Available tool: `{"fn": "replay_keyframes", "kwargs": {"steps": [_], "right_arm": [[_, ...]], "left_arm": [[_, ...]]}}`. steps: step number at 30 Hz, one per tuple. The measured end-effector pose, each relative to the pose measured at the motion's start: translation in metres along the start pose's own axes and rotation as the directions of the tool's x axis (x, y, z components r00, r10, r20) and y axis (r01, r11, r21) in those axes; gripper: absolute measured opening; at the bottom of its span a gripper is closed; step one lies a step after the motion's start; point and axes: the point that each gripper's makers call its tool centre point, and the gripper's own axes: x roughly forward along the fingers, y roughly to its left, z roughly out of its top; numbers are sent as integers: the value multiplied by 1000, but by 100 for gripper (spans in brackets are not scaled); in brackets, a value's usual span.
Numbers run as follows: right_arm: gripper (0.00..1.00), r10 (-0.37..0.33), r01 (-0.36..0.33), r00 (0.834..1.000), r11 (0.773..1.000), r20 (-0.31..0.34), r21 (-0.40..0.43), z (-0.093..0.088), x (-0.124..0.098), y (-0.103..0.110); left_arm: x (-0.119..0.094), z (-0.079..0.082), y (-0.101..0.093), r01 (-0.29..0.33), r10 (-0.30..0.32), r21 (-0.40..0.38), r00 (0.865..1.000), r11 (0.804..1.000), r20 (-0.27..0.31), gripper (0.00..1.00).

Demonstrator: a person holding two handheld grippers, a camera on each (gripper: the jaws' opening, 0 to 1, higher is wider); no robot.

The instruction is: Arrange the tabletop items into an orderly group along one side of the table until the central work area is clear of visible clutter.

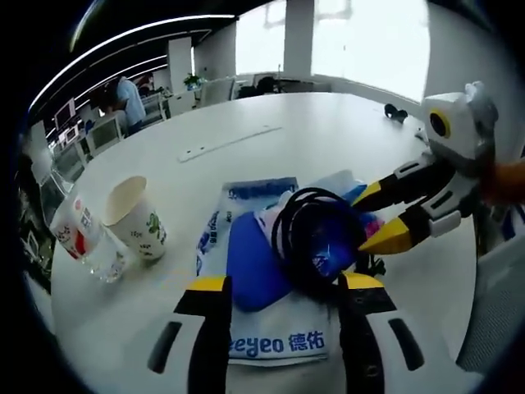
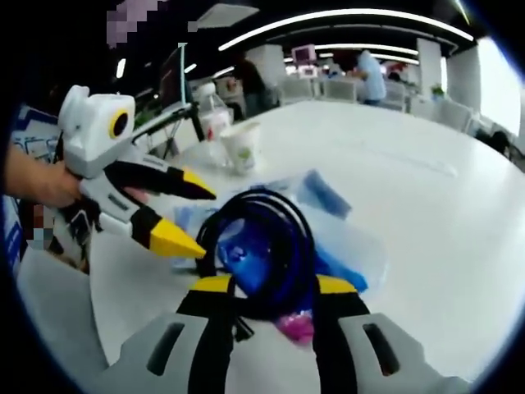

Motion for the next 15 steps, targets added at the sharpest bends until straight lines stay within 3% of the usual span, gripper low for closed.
{"fn": "replay_keyframes", "kwargs": {"steps": [15], "right_arm": [[29,-3,4,1000,999,-21,52,-10,13,-6]], "left_arm": [[27,2,-13,58,-59,-43,998,997,-16,42]]}}
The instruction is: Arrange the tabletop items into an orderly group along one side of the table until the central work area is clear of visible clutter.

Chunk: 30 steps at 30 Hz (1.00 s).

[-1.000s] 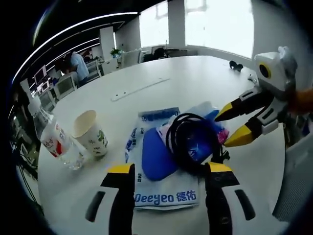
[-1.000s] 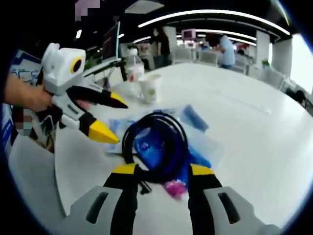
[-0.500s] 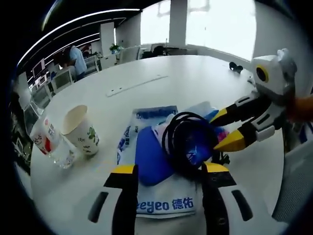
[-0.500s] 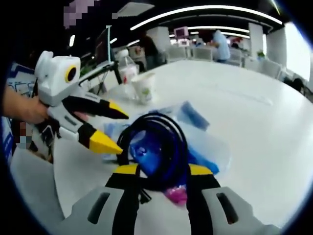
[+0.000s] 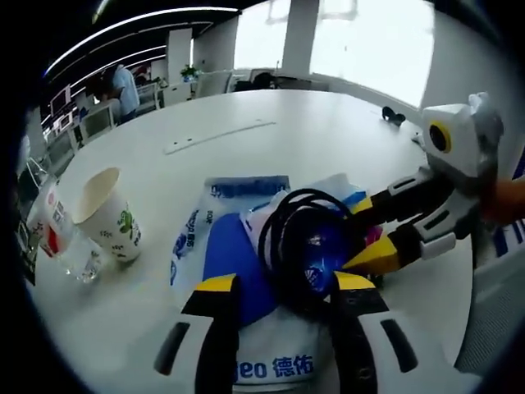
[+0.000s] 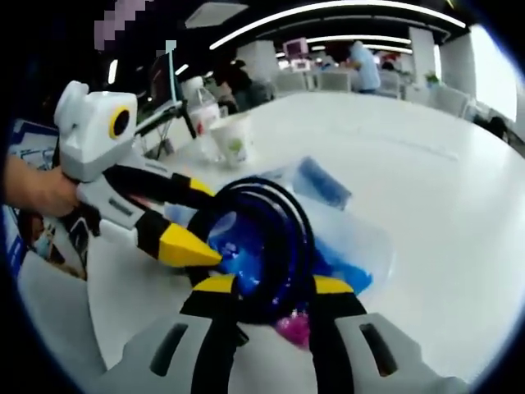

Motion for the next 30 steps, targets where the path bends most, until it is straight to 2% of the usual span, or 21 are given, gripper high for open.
{"fn": "replay_keyframes", "kwargs": {"steps": [3,6,10,16,19,30], "right_arm": [[27,-5,5,1000,1000,11,30,1,1,-2],[24,-5,5,1000,998,9,55,3,2,-4],[17,-5,5,1000,997,8,77,4,1,-6],[9,-19,19,1000,999,19,43,8,-3,-4],[6,-19,18,999,998,25,53,9,-6,-4],[2,-10,8,1000,998,30,67,11,-18,5]], "left_arm": [[5,0,-3,14,-14,-9,1000,1000,-2,38],[8,3,-6,24,-24,-2,1000,1000,1,30],[7,3,-4,8,-8,0,1000,1000,0,27],[3,4,1,-15,15,-31,1000,999,-1,20],[-1,6,4,-24,24,-42,1000,999,6,13],[-15,4,-5,-19,19,-70,1000,997,-1,7]]}}
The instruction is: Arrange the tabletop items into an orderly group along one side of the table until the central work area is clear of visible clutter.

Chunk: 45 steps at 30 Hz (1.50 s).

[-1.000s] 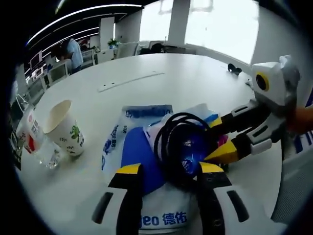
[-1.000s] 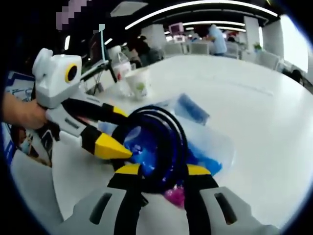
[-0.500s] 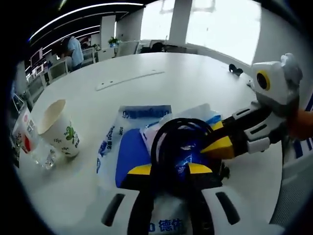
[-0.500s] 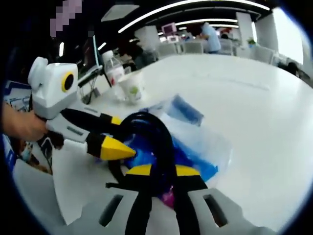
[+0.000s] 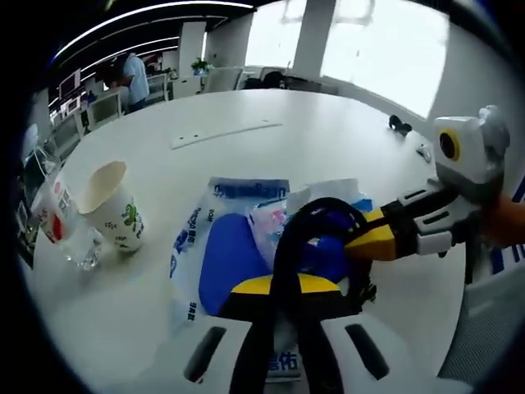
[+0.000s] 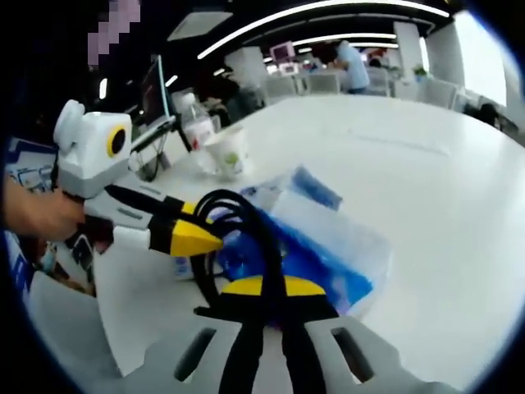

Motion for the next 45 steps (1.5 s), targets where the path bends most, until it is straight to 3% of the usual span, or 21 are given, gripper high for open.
{"fn": "replay_keyframes", "kwargs": {"steps": [30,45], "right_arm": [[2,15,-13,999,997,36,-77,14,-47,30],[2,16,-13,1000,990,25,-138,2,-69,37]], "left_arm": [[-48,14,-30,-26,23,41,998,999,61,6],[-61,5,-57,-21,15,110,998,994,58,6]]}}
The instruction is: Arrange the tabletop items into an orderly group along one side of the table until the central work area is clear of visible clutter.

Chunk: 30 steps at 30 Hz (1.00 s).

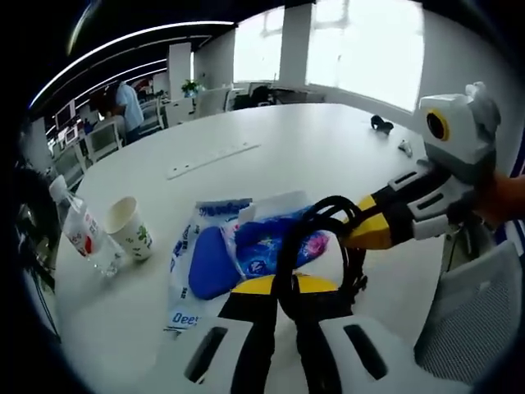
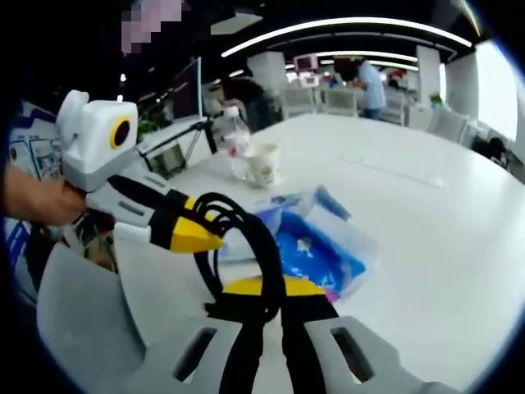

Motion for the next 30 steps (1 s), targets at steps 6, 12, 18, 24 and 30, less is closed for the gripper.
{"fn": "replay_keyframes", "kwargs": {"steps": [6,12,18,24,30], "right_arm": [[3,0,0,1000,1000,-4,-18,-5,-6,3],[3,1,-1,1000,999,-13,-33,-9,-8,5],[3,5,-7,999,999,-33,-52,-16,-8,6],[3,18,-21,999,998,-51,-60,-26,-7,11],[4,25,-30,998,997,-65,-76,-31,-5,12]], "left_arm": [[-4,-4,-10,6,-6,41,1000,999,-8,6],[-6,-9,-15,13,-12,65,1000,998,-18,6],[-4,-18,-20,14,-12,64,1000,998,-29,6],[-5,-29,-25,25,-21,74,998,997,-56,7],[-4,-36,-27,28,-22,87,997,996,-77,7]]}}
